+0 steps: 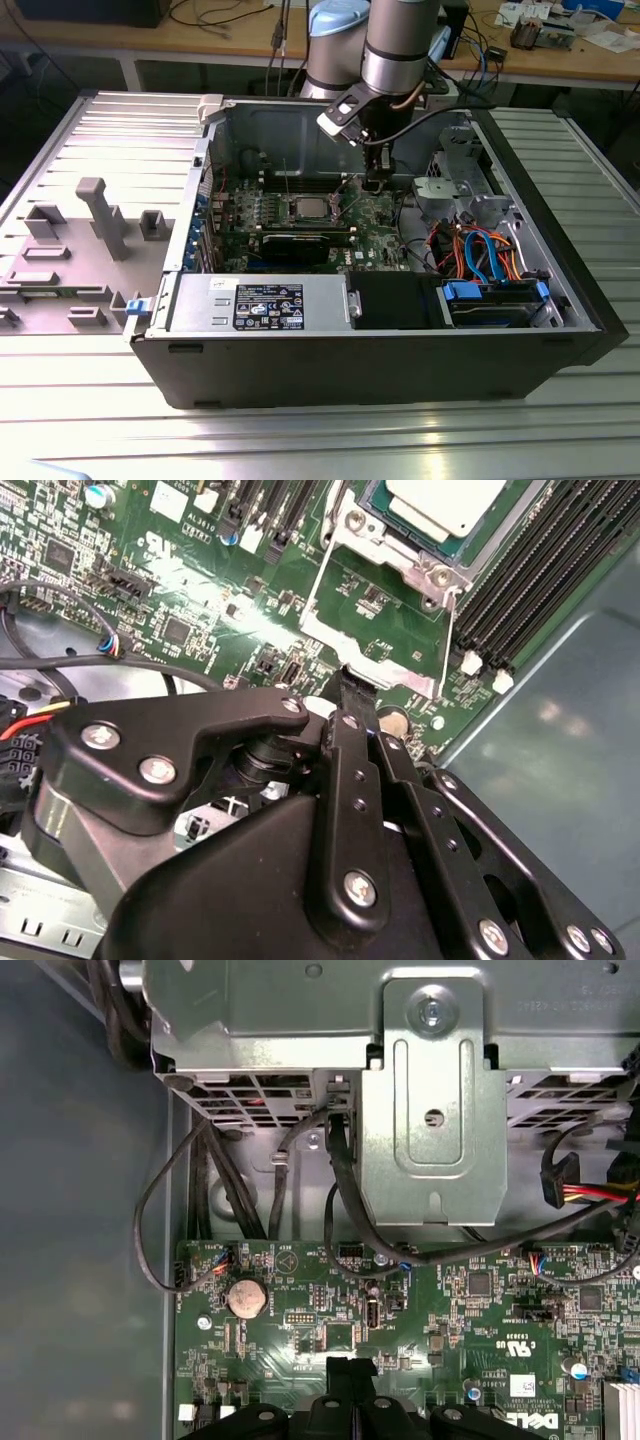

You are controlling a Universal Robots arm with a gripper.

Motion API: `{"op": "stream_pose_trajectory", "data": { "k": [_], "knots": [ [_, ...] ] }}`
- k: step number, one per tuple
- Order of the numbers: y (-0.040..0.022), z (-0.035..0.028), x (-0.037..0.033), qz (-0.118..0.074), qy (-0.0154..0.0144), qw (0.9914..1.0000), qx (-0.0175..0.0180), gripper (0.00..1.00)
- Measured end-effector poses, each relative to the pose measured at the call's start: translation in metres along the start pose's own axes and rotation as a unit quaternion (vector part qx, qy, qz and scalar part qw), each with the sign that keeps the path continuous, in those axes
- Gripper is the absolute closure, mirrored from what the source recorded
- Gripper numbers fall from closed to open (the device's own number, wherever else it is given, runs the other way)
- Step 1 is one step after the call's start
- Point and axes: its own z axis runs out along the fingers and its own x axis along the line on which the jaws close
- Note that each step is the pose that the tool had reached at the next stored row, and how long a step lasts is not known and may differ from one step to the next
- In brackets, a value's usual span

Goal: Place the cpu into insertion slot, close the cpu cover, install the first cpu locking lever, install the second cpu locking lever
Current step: 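Close the cpu cover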

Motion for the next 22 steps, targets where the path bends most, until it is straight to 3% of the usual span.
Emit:
{"op": "stream_pose_trajectory", "data": {
  "k": [9, 22],
  "knots": [
    [-0.0002, 0.0000, 0.0000, 0.000, 0.0000, 1.00000, 0.0000, 0.89],
    [-0.0083, -0.0001, 0.0001, 0.000, 0.0000, 1.00000, 0.0000, 0.89]
  ]
}}
